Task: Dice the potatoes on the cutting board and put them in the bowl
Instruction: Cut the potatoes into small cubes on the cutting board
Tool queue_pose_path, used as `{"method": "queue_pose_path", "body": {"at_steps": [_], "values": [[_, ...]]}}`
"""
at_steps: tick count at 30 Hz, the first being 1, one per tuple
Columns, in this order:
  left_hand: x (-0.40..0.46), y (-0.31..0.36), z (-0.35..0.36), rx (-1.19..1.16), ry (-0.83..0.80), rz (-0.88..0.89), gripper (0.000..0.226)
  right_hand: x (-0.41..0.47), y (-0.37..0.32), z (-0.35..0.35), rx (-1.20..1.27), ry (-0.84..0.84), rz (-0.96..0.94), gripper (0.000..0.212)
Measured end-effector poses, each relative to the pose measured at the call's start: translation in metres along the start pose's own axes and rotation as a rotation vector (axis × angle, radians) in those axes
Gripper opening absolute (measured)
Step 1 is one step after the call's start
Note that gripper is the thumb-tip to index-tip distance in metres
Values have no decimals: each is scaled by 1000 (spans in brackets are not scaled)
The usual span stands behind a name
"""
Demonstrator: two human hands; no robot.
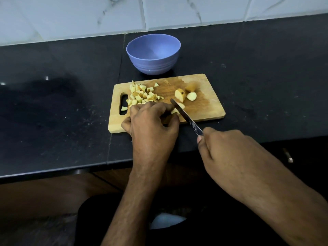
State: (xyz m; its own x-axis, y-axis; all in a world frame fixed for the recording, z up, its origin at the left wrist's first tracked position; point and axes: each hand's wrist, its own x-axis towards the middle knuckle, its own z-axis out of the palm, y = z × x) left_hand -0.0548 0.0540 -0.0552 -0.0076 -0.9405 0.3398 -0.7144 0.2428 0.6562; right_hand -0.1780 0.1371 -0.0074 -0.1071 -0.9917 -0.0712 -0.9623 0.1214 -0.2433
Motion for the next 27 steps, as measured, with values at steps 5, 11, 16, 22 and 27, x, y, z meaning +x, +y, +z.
{"method": "queue_pose_path", "body": {"at_steps": [5,11,16,22,27], "values": [[1,-3,1,-25,4,0,8,10,2,16,-83,59,8,25],[4,-5,0,-49,-3,4,8,22,7,27,-144,26,15,27],[2,-4,1,-71,22,-4,10,25,5,19,-147,-81,5,26],[0,0,0,-92,41,-52,21,4,-9,-3,-126,-121,34,30],[1,0,1,-69,43,-71,24,-5,-8,0,-129,-149,84,32]]}}
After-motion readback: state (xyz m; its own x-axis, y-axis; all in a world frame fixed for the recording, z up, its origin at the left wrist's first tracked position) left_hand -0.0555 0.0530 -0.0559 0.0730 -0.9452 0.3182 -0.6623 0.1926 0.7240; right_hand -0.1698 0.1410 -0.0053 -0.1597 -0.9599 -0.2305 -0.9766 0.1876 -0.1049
